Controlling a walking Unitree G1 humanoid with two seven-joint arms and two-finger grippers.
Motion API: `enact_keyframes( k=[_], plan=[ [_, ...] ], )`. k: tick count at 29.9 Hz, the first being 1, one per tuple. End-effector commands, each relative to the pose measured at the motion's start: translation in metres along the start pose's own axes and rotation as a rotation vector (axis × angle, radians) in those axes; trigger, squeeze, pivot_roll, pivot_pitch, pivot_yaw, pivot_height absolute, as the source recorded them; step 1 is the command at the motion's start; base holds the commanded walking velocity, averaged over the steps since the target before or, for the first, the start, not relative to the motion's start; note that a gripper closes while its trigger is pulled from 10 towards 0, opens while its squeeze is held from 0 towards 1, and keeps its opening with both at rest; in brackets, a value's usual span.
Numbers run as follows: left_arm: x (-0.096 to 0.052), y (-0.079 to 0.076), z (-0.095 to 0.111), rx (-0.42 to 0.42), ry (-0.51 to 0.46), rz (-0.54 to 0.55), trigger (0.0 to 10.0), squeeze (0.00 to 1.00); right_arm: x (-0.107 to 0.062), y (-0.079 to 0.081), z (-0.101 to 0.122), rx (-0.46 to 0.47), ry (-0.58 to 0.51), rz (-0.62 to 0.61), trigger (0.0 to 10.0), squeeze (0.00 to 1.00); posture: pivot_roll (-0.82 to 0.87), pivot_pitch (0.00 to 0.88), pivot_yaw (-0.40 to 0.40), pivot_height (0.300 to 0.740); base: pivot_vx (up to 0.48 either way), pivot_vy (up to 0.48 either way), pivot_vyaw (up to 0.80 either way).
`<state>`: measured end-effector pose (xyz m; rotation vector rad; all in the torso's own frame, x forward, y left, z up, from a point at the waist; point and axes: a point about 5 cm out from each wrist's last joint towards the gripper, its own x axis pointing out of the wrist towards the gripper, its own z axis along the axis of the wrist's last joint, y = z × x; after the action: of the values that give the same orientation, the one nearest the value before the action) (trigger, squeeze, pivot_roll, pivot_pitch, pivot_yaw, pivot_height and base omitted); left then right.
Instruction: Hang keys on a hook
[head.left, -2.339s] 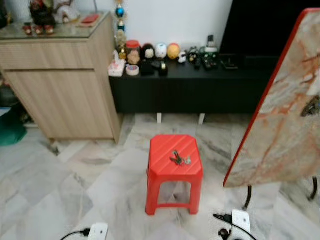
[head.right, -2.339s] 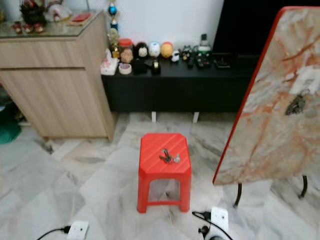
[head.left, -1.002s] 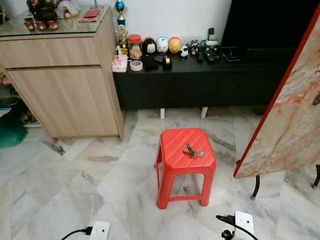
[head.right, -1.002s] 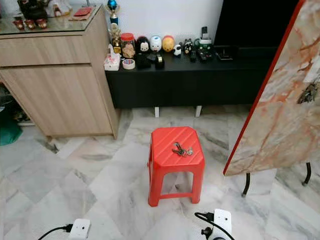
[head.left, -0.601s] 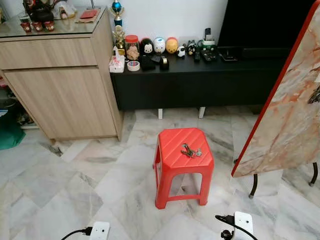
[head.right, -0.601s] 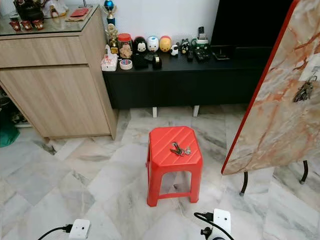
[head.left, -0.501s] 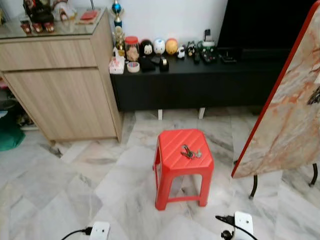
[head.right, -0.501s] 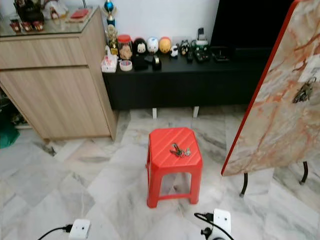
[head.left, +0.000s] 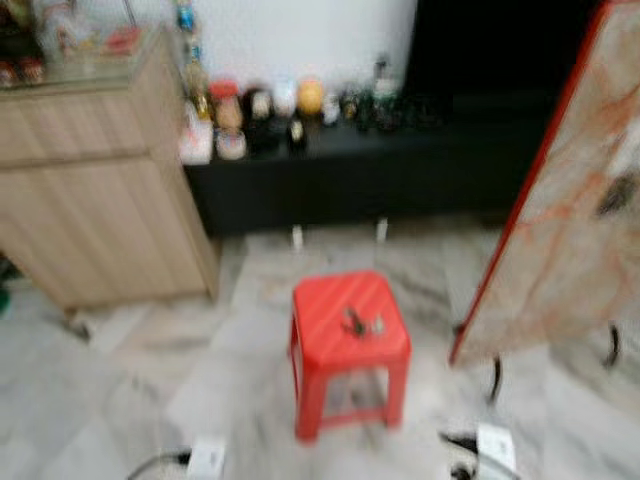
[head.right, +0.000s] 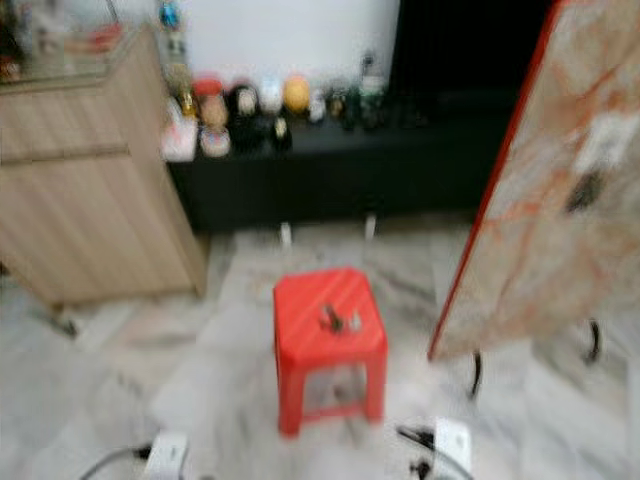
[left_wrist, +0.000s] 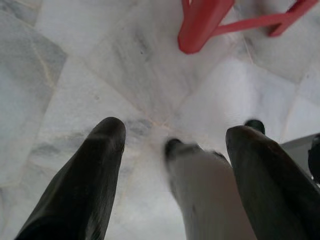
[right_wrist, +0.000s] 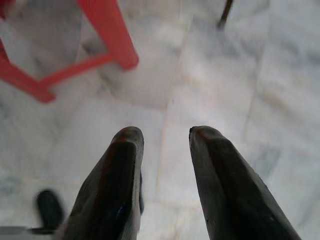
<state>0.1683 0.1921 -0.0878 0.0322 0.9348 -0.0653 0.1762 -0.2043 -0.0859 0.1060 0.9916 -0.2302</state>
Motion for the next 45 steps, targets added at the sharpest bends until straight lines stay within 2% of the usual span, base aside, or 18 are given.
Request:
enact_keyframes(
  k=[1, 8, 16, 45],
  plan=[
    [-0.0028, 0.0082, -0.0066, 0.007, 0.022, 0.025, 10.0, 0.0, 0.0, 0.0093, -0.0011, 0.0, 0.0, 0.022, 10.0, 0.0, 0.03, 0.0, -0.003, 0.74, 0.296, 0.0, 0.0],
    [-0.0028, 0.0081, -0.0065, 0.006, 0.022, 0.023, 10.0, 0.0, 0.0001, 0.0092, 0.0014, -0.036, -0.019, 0.027, 10.0, 0.0, 0.03, 0.0, -0.003, 0.74, 0.296, 0.0, 0.09],
    [-0.0026, 0.0084, -0.0057, 0.003, 0.019, 0.027, 10.0, 0.0, 0.0001, 0.0099, 0.0009, 0.014, -0.016, 0.028, 10.0, 0.0, 0.03, 0.0, -0.006, 0.74, 0.283, 0.0, 0.34],
    [-0.0021, 0.0087, -0.0038, -0.005, 0.013, 0.029, 10.0, 0.0, 0.0003, 0.011, 0.0042, -0.001, -0.033, 0.04, 10.0, 0.0, 0.03, 0.001, -0.008, 0.74, 0.0, 0.0, 0.0]
  ],
)
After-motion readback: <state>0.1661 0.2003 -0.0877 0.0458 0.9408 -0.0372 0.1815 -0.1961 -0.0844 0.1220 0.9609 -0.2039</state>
